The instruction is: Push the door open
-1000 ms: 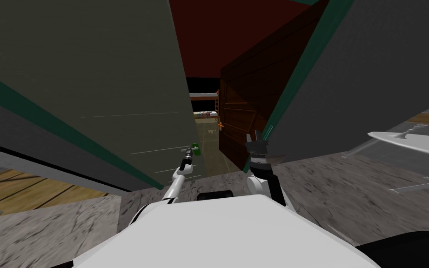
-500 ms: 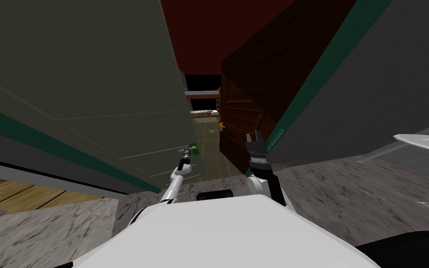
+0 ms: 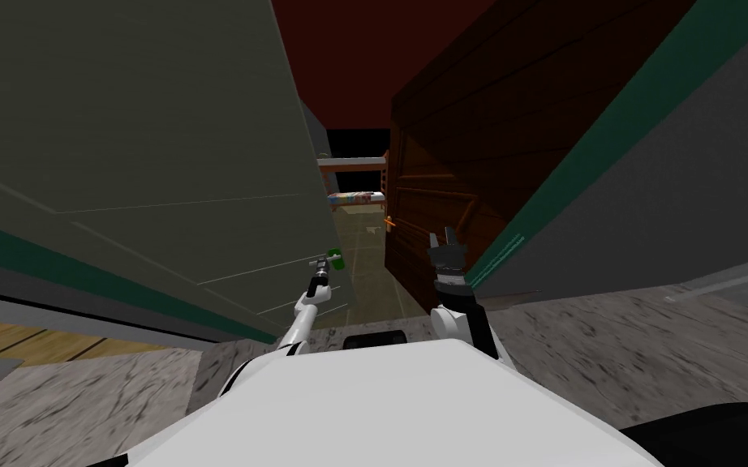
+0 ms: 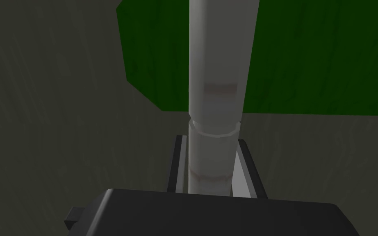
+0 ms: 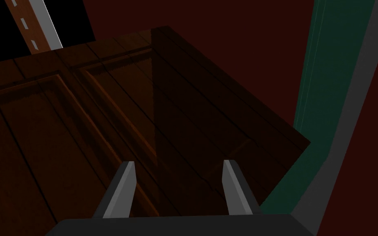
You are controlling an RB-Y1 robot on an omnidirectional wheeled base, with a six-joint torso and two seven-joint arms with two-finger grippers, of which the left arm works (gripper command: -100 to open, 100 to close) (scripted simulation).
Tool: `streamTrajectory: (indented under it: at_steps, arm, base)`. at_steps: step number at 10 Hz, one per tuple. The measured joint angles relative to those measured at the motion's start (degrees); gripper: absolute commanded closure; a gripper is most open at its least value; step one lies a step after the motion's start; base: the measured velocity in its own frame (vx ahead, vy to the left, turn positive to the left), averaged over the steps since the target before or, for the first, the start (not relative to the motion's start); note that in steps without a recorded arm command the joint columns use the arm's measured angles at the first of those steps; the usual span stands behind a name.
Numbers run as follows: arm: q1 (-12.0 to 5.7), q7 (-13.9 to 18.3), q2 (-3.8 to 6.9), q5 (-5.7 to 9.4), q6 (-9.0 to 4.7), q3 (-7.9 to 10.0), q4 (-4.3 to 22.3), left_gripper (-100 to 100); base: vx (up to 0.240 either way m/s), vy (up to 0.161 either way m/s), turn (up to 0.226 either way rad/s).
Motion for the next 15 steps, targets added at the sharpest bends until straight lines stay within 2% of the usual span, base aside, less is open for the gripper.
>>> streamTrajectory:
  at_steps: [1,2,4,5,6,7,8,9,10,11,12,13,15]
  arm:
    - [0.07,-0.39,-0.06,0.10,0.53,0.74,-0.44,100]
    - [-0.86,-0.61,0.45,0.29,-0.05,1.51,1.19,100]
    - [-0.28,-1.31,0.06,0.37,0.84,2.56,-0.64,100]
    - [-0.27,-1.57,-0.04,0.46,0.75,3.17,-0.34,100]
    - [0.61,-2.07,-0.66,0.43,1.60,3.72,-2.21,100]
    - [0.52,-2.36,-0.71,0.47,1.67,4.09,-2.37,100]
    - [-0.51,-2.28,-0.10,0.59,0.56,4.30,-0.41,100]
    - [-0.74,-2.52,-0.34,0.70,0.31,4.99,0.11,100]
    - [-0.58,-2.89,-0.54,0.77,0.44,5.62,0.18,100]
    - [0.18,-2.97,-0.60,0.84,1.04,5.95,-0.90,100]
    - [-0.08,-3.33,-0.79,0.92,1.08,6.72,-0.62,100]
    - [-1.14,-4.04,-0.91,1.05,0.20,7.88,0.90,100]
    - [-0.69,-4.62,-1.64,1.24,0.14,9.07,-0.02,100]
  base:
    - [0.171,-0.060,0.107]
    - [0.118,-0.044,0.042]
    - [0.173,-0.068,0.088]
    - [0.172,-0.053,0.078]
    - [0.100,-0.037,0.041]
    - [0.030,-0.009,0.003]
    - [0.107,-0.047,0.070]
    - [0.172,-0.089,0.081]
    - [0.194,-0.100,0.106]
    - [0.204,-0.075,0.140]
    - [0.186,-0.077,0.107]
    - [0.193,-0.046,0.096]
    - [0.196,-0.067,0.085]
